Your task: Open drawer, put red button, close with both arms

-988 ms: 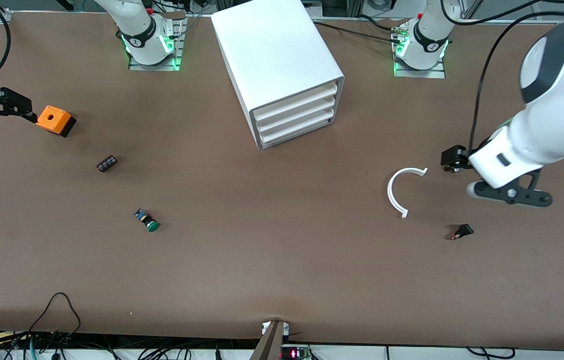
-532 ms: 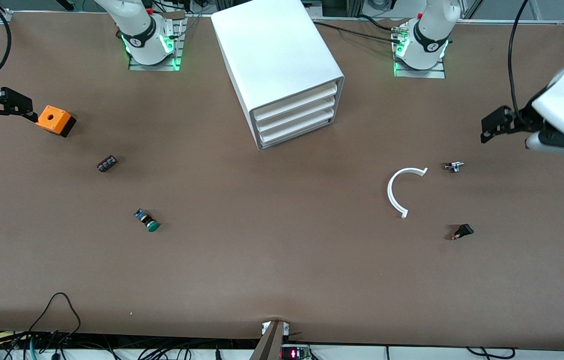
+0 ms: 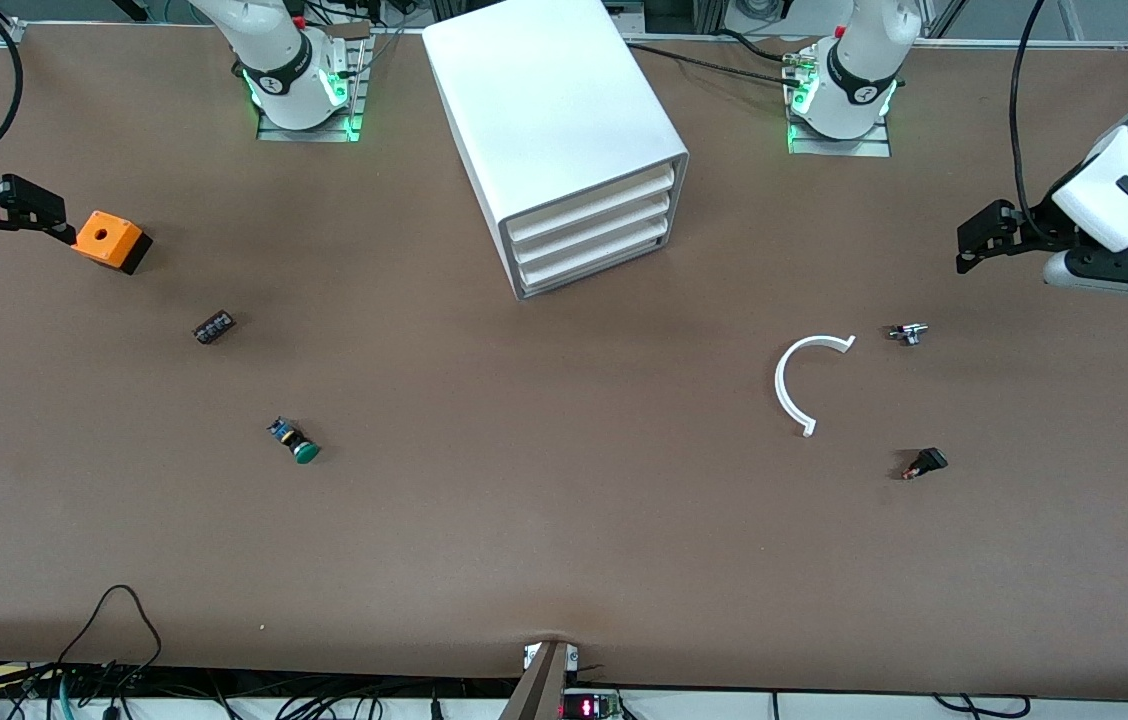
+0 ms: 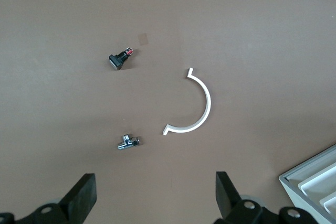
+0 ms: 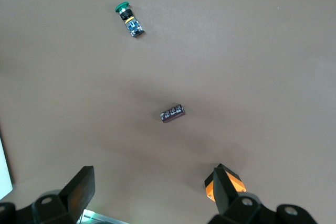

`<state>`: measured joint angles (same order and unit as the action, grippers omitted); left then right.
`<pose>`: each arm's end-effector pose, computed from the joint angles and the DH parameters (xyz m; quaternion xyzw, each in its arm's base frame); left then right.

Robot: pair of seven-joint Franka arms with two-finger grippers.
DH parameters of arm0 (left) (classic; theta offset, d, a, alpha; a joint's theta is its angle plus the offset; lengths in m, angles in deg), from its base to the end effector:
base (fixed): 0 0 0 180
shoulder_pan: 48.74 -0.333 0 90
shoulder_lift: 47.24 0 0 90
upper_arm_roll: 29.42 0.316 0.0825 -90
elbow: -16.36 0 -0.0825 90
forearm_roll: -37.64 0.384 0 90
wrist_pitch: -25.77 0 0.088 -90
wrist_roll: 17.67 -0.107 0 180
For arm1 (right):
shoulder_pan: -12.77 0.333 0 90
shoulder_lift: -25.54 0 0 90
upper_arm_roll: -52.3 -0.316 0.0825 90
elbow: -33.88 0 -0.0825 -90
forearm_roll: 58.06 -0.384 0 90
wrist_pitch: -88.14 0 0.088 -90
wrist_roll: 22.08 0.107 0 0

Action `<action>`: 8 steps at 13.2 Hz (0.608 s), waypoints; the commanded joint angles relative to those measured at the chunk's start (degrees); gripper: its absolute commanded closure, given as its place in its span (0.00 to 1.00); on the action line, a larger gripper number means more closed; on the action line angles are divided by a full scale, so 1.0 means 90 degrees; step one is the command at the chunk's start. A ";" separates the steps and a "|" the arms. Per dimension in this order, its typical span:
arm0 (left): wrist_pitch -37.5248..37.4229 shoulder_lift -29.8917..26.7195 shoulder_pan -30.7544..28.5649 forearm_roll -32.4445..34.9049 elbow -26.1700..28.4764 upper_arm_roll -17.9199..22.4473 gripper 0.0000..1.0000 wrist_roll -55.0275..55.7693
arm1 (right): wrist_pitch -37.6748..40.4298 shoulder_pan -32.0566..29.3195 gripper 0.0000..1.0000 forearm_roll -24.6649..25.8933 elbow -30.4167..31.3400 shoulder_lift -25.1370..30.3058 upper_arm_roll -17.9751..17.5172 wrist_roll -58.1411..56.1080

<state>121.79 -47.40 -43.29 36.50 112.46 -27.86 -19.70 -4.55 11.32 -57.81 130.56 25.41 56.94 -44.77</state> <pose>0.5588 -0.0399 0.5847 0.9987 -0.0506 0.0005 0.0099 0.5512 -0.0592 0.5722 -0.9889 -0.1444 0.0354 0.0067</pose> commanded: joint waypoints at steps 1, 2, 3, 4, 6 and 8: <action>-0.0053 0.0066 0.0058 0.0029 -0.0151 0.0061 0.00 -0.0096 | 0.0055 -0.0054 0.00 -0.0008 0.0010 0.0082 -0.0067 0.0011; -0.0121 0.0076 0.0058 0.0029 -0.0170 0.0071 0.00 -0.0096 | 0.0046 -0.0054 0.00 -0.0008 0.0010 0.0082 -0.0067 0.0011; -0.0315 0.0066 0.0058 0.0029 -0.0161 0.0071 0.00 -0.0087 | 0.0055 -0.0054 0.00 -0.0008 0.0010 0.0082 -0.0067 0.0011; -0.0346 0.0066 0.0058 0.0039 -0.0170 0.0061 0.00 -0.0087 | 0.0046 -0.0054 0.00 -0.0008 0.0010 0.0082 -0.0067 0.0011; -0.0337 0.0066 0.0058 0.0204 -0.0190 0.0022 0.00 -0.0067 | 0.0055 -0.0054 0.00 -0.0008 0.0010 0.0053 -0.0067 0.0011; -0.0347 0.0066 0.0068 0.0205 -0.0190 0.0012 0.00 -0.0048 | 0.0055 -0.0054 0.00 -0.0008 0.0010 0.0053 -0.0067 0.0002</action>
<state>120.01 -47.39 -43.28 37.15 112.34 -27.90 -19.70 -4.55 11.32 -57.81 130.55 25.40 56.93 -44.77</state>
